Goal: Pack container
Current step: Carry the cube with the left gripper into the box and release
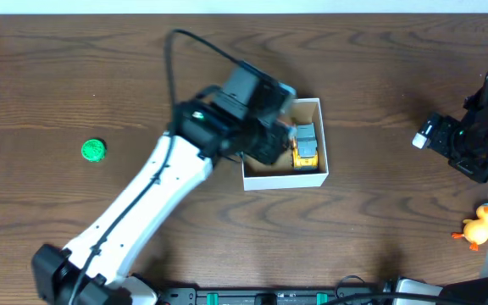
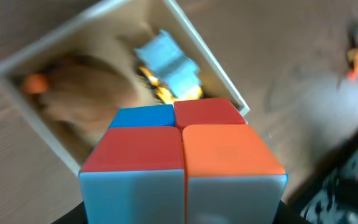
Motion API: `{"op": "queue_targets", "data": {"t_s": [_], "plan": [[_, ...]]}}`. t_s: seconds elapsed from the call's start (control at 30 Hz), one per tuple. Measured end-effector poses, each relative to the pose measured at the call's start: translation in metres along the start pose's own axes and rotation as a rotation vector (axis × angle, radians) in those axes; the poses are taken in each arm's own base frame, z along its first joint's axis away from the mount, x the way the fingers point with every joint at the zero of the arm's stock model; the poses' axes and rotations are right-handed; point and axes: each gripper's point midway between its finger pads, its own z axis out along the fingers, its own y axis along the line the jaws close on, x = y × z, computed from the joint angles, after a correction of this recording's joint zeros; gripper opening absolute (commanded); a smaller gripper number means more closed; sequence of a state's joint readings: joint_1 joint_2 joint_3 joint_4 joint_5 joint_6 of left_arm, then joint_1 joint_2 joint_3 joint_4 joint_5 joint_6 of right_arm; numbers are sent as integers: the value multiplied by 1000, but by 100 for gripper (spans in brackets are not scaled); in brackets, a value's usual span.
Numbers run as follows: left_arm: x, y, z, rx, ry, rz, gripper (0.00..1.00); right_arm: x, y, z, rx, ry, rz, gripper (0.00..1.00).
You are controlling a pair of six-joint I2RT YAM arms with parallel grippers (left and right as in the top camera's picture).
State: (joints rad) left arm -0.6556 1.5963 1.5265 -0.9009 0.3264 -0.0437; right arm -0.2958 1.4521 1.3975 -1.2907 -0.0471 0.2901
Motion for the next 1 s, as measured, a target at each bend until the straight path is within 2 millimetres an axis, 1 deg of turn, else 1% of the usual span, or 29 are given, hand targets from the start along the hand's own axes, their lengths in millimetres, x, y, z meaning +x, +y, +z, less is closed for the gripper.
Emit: {"op": "queue_targets", "data": {"t_s": [0.07,0.1,0.27,0.3,0.33,0.37,0.43,0.5,0.53,0.7,1.0], "plan": [[5,-6,13,10,36,31,41,1,0,0,-1,2,0,99],[9,-8,22,13,62,40,41,1,0,0,-1,4,0,99],[25,-2,63,10,177,43,41,1,0,0,-1,5,0,99],[28,0,71,8,199,40,45,1,0,0,-2,5,0,99],[31,1,77,6,217,37,51,1,0,0,-1,6,0,99],[35,3,83,5,235,32,55,2,0,0,-1,7,0,99],[39,6,92,2,259,30,58,2,0,0,-1,7,0,99],[43,7,98,2,278,30,76,2,0,0,-1,7,-2,99],[44,8,101,0,286,29,82,2,0,0,-1,7,-3,99],[45,9,105,1,290,26,85,2,0,0,-1,7,-3,99],[43,9,105,1,284,27,84,2,0,0,-1,7,-6,99]]}}
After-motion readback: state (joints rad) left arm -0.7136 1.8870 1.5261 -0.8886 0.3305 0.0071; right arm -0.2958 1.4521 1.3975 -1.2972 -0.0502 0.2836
